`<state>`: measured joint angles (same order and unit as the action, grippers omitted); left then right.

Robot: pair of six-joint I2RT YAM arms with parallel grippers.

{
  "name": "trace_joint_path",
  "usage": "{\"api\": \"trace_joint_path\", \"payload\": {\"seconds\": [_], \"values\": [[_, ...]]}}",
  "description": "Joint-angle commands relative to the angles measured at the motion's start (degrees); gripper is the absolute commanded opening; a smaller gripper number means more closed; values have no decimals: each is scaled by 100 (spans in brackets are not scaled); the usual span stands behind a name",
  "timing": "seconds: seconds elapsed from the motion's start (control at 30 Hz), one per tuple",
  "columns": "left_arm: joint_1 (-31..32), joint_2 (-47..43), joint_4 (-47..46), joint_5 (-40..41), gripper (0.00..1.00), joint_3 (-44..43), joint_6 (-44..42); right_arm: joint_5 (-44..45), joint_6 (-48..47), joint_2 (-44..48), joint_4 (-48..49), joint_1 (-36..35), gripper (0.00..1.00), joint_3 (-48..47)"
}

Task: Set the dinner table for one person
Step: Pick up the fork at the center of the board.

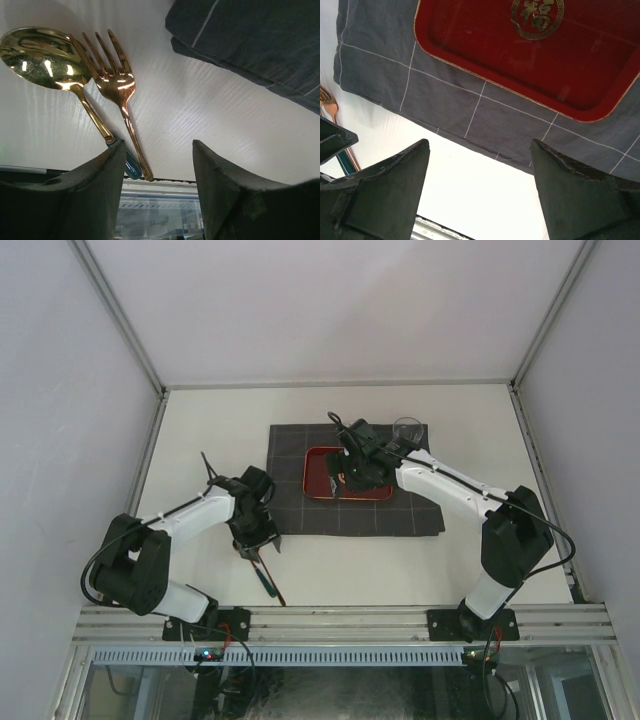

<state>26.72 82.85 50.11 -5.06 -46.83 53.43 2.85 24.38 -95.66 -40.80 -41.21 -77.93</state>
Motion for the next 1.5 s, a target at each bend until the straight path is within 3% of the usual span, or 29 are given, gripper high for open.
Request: {"api": "trace_joint_path", "payload": {"seconds": [0.0,0.83,1.0,1.33,1.47], "values": [[-64,-72,-73,83,60,115,116,-34,-56,257,220,43,81,19],[-157,335,-330,-197,54,265,156,-150,-42,257,255,155,76,129],[-169,383,-343,-231,43,250,159,-183,-46,256,274,192,74,172],[-165,456,-372,-317,1,245,185,-214,-47,265,283,245,71,255],[-159,442,-366,-284,0,245,202,-223,-48,271,283,261,70,285]]}}
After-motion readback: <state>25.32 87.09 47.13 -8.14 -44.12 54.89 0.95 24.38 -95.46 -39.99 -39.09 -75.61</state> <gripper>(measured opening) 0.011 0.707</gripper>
